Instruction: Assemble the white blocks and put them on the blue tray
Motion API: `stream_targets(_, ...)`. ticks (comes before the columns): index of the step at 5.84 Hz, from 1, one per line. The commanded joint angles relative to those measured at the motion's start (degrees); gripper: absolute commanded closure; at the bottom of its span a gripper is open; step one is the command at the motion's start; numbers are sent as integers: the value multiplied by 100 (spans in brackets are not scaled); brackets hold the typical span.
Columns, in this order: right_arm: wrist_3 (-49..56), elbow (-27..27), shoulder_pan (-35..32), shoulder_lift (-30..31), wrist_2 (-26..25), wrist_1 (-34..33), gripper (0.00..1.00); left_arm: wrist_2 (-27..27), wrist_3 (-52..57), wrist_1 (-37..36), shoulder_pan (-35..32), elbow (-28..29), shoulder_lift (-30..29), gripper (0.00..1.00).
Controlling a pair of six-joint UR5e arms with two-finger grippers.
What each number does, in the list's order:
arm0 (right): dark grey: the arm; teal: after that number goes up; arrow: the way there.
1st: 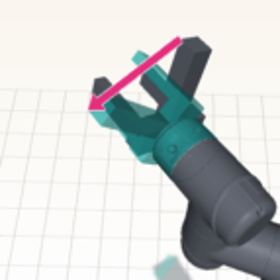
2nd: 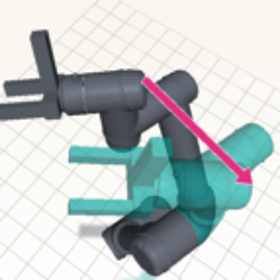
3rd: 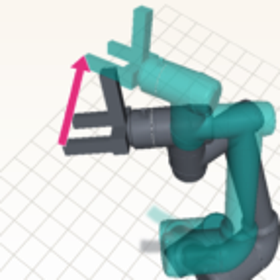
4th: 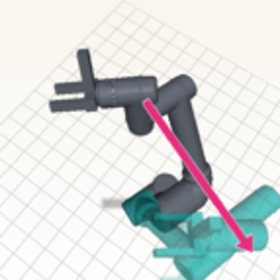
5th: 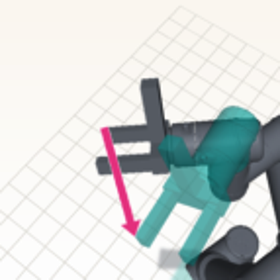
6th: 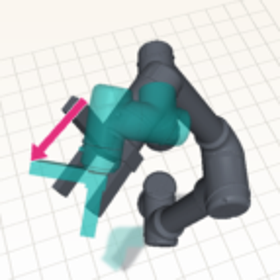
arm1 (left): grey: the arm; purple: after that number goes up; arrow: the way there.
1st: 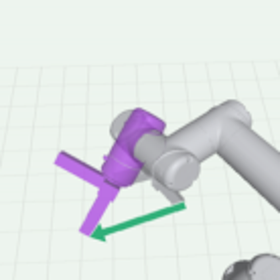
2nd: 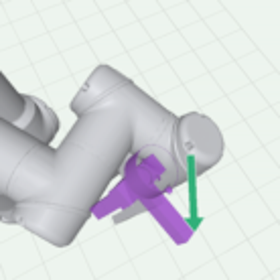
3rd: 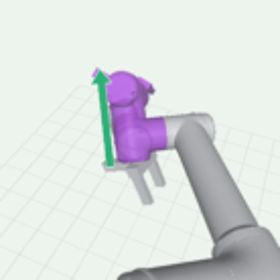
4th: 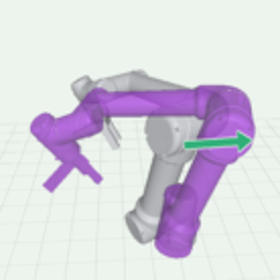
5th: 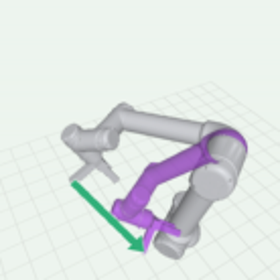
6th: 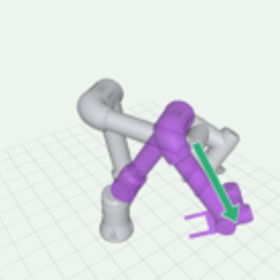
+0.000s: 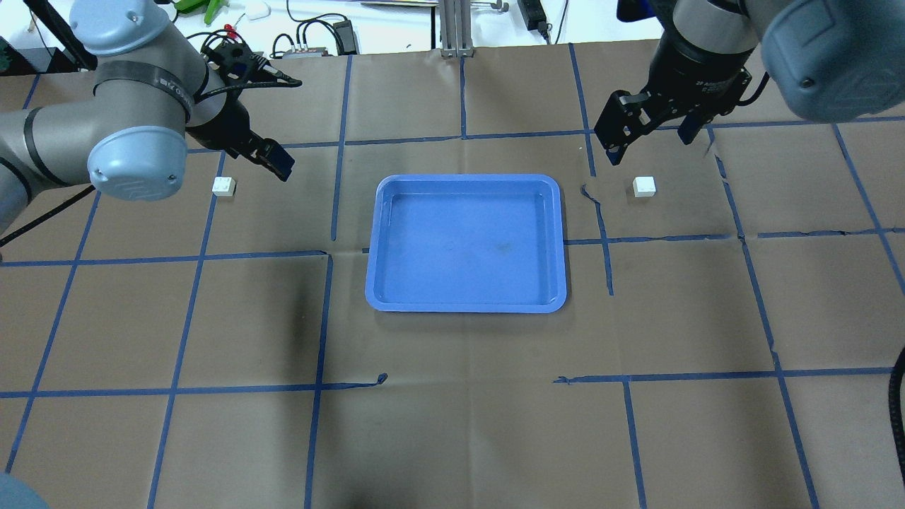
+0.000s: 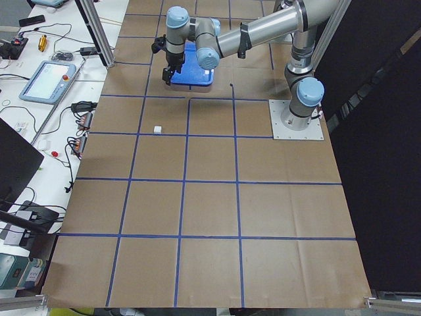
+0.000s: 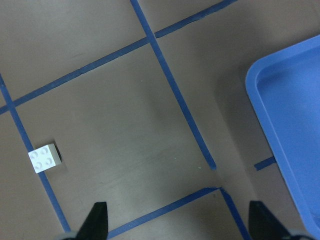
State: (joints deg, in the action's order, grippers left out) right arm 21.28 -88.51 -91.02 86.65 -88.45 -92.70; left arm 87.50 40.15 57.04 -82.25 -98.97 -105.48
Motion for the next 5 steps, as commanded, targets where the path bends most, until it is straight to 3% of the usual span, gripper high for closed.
stream_targets(1, 1861, -17, 14, -17, -24, -11, 0, -14, 2491, -289, 453, 0, -393, 1)
stream_targets(4, 5271, -17, 381, -174, -6, -151, 0, -5, 6440, -500, 1114, 298, -1034, 1)
stream_targets(5, 6499, -17, 749, -218, 20, -152, 0, 13, 7010, -519, 1193, 404, -1254, 1)
